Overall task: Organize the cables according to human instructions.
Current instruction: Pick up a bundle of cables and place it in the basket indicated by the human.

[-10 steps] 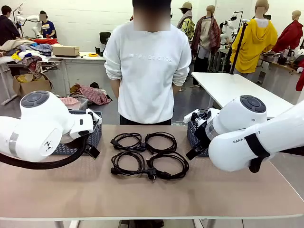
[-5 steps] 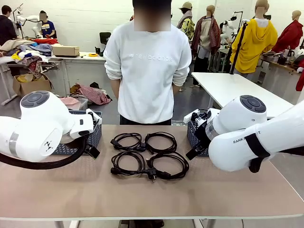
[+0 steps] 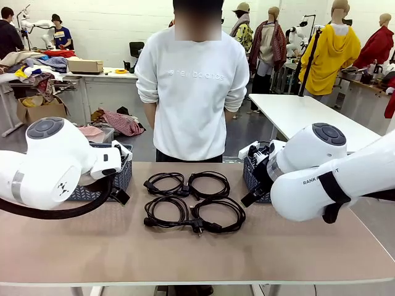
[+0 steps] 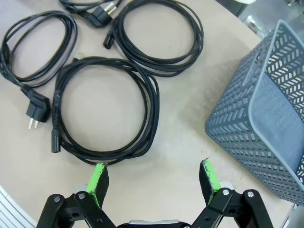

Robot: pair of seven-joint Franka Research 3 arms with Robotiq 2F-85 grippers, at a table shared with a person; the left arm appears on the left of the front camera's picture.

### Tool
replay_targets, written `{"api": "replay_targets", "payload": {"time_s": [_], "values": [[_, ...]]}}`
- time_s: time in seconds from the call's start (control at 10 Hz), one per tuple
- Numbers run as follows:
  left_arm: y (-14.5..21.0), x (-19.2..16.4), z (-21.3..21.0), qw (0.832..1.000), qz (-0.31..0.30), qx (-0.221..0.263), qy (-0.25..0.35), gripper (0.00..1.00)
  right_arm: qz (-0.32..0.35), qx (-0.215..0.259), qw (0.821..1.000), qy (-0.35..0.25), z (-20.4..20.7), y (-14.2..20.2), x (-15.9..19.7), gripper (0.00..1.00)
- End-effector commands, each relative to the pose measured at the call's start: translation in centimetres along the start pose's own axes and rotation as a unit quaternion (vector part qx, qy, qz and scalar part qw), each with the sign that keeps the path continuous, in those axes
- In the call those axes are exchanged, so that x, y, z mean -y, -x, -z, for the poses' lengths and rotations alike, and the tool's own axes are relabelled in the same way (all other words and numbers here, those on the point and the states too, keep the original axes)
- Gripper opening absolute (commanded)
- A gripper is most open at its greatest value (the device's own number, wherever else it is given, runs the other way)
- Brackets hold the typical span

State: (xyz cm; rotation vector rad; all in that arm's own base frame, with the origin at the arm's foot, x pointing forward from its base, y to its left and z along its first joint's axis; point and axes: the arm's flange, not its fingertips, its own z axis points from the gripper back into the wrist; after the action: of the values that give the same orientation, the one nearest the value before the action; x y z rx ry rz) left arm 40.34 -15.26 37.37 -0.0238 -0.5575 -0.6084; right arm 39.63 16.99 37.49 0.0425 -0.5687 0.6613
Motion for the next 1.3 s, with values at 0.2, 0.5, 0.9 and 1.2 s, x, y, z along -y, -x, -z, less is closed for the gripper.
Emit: {"api": "replay_targets", "payload": {"time_s": [0.2, 0.5, 0.9, 1.2], "values": [[-0.5, -3.5, -5.1, 0.997, 0.045, 0.029, 0.048, 1.0, -0.04, 0.04, 0.995, -0.085, -4.8, -0.8, 4.1, 1.0], [-0.4, -6.5, -9.2, 0.99, 0.09, 0.026, 0.103, 1.0, -0.053, 0.066, 0.99, -0.113, -6.9, -0.5, 6.5, 1.0], [0.4, -10.8, -13.3, 0.979, 0.111, 0.063, 0.159, 1.0, -0.059, 0.111, 0.981, -0.148, -9.2, 0.8, 9.2, 1.0], [0.3, -12.5, -14.2, 0.977, 0.109, 0.074, 0.169, 1.0, -0.057, 0.135, 0.976, -0.162, -9.7, 1.5, 10.3, 1.0]]}}
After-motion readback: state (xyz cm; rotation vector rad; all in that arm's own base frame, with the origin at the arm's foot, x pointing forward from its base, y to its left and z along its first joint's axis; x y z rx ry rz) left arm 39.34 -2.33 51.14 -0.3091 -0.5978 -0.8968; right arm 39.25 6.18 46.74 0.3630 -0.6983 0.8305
